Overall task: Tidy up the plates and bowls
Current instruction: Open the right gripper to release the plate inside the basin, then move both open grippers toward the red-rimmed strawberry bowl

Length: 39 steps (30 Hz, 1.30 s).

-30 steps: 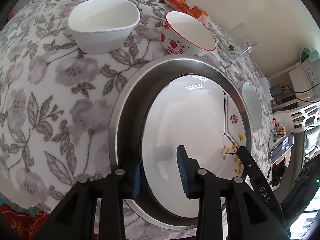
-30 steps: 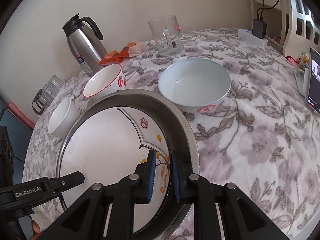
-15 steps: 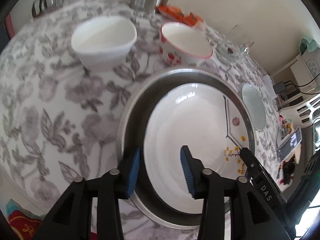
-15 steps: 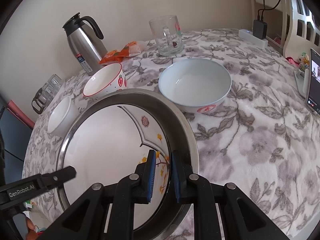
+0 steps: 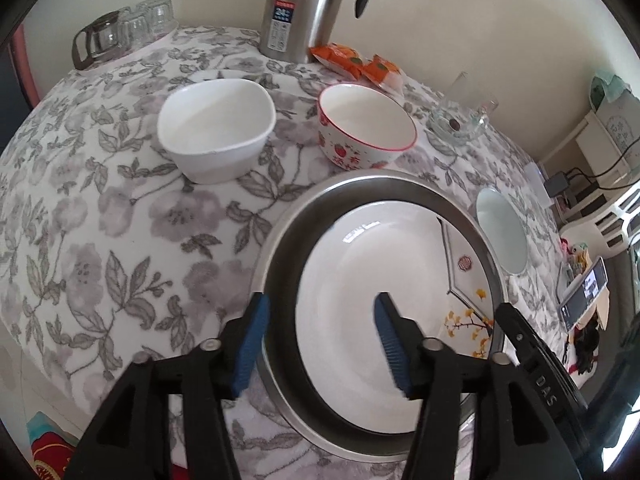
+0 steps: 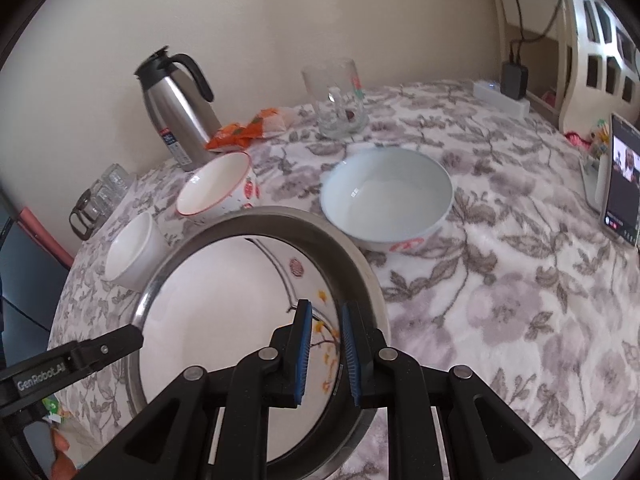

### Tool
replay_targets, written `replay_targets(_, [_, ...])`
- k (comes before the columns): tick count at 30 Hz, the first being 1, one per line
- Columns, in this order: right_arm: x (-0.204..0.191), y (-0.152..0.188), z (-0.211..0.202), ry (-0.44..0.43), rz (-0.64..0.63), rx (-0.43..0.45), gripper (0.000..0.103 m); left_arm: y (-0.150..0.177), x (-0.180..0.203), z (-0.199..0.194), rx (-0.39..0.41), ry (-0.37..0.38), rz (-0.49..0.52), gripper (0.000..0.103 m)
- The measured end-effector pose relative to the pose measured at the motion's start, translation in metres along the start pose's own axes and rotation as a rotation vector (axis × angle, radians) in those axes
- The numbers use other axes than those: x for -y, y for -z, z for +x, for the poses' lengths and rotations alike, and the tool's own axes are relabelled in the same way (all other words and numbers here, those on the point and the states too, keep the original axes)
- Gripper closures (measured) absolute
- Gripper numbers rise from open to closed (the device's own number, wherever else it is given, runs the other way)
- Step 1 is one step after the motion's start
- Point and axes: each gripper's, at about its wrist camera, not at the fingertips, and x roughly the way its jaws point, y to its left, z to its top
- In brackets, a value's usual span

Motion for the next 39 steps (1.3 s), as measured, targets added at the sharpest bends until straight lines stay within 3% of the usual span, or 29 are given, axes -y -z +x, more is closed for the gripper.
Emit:
replay_targets(2, [-0.006, 0.0, -0.001, 0.013, -0.03, 0.007, 0.079, 0.0, -0.003, 0.001, -0.009, -0.012, -0.013, 0.041])
replay_targets(4, [-0.009, 0.0, -0.001, 0.03, -0.041, 0.014, 0.055, 0.0, -0.005, 0.004, -0.023, -0.018, -0.023, 0.04])
replay_targets(6, [-0.009, 0.0, -0.001, 0.043, -0.043, 0.018, 0.045, 0.0, -0.007, 0.006, -0.031, -0.038, -0.029, 0.039])
replay_targets(7, [-0.009, 0.0, -0.001, 0.051, -0.043, 0.016, 0.044, 0.0, -0.009, 0.006, -0.031, -0.048, -0.03, 0.038])
replay_targets(9, [-0.007, 0.0, 0.0, 0.064, -0.044, 0.015, 0.038, 0.0, -0.01, 0.006, -0.024, -0.065, -0.032, 0.026])
replay_targets(13, [-0.006, 0.0, 0.002, 0.077, -0.049, 0.013, 0.029, -0.001, -0.01, 0.003, 0.008, -0.105, -0.017, 0.021])
replay_targets(17, [-0.007, 0.0, 0.002, 0.092, -0.063, 0.021, 0.021, -0.001, -0.011, 0.004, 0.019, -0.141, 0.001, 0.009])
replay_targets(18, [-0.007, 0.0, 0.003, 0.095, -0.064, 0.021, 0.016, -0.001, -0.01, 0.004, 0.021, -0.143, 0.004, 0.009])
replay_targets(19, [-0.006, 0.0, 0.003, 0.1, -0.064, 0.019, 0.004, -0.002, -0.01, 0.004, 0.023, -0.145, 0.008, 0.009])
replay_targets(20, [-0.006, 0.0, 0.003, 0.104, -0.065, 0.024, 0.0, -0.002, -0.009, 0.004, 0.026, -0.147, 0.009, 0.009])
replay_targets(28, [0.0, -0.001, 0.001, 0.108, -0.043, 0.048, 0.0, -0.004, -0.007, -0.002, 0.088, -0.191, 0.038, 0.009])
replay_targets(39, [0.013, -0.01, -0.016, 0.138, 0.027, 0.185, 0.0, -0.021, -0.02, -0.016, 0.185, -0.221, 0.02, 0.009])
